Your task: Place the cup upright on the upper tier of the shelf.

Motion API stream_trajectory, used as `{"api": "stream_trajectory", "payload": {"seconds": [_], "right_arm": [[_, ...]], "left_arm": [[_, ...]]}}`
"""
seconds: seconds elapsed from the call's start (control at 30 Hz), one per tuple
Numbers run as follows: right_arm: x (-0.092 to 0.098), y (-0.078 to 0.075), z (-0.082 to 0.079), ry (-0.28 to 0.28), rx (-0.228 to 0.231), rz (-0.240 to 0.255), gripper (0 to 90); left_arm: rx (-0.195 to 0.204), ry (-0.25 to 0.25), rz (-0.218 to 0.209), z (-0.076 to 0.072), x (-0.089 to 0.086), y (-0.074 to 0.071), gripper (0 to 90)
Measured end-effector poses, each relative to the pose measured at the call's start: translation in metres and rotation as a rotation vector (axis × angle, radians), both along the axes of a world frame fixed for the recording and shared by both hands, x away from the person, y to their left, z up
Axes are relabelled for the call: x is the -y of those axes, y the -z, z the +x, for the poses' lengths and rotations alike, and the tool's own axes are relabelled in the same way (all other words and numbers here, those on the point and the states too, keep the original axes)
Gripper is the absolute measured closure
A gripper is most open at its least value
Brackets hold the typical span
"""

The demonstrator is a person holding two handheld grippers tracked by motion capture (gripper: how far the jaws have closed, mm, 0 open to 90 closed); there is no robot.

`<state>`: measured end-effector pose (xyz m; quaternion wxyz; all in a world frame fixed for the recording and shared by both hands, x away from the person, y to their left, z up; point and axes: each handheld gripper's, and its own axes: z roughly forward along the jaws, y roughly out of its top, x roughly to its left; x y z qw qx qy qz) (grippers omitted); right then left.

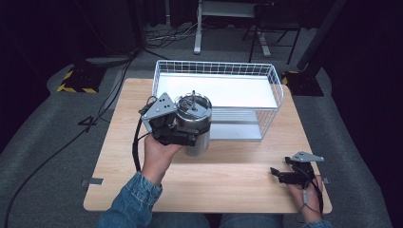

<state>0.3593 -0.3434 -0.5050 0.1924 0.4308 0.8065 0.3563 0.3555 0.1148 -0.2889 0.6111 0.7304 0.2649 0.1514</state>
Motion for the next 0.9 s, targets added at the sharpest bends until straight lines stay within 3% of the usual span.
{"api": "stream_trajectory", "payload": {"seconds": [0.33,0.9], "right_arm": [[0.0,0.0,0.0,0.003,0.002,-0.003,17.7],[-0.001,0.0,0.0,0.007,0.002,-0.007,16.1]], "left_arm": [[0.01,0.001,-0.011,0.016,0.001,-0.022,2.9],[0.042,-0.045,-0.046,0.06,0.012,-0.067,3.0]]}}
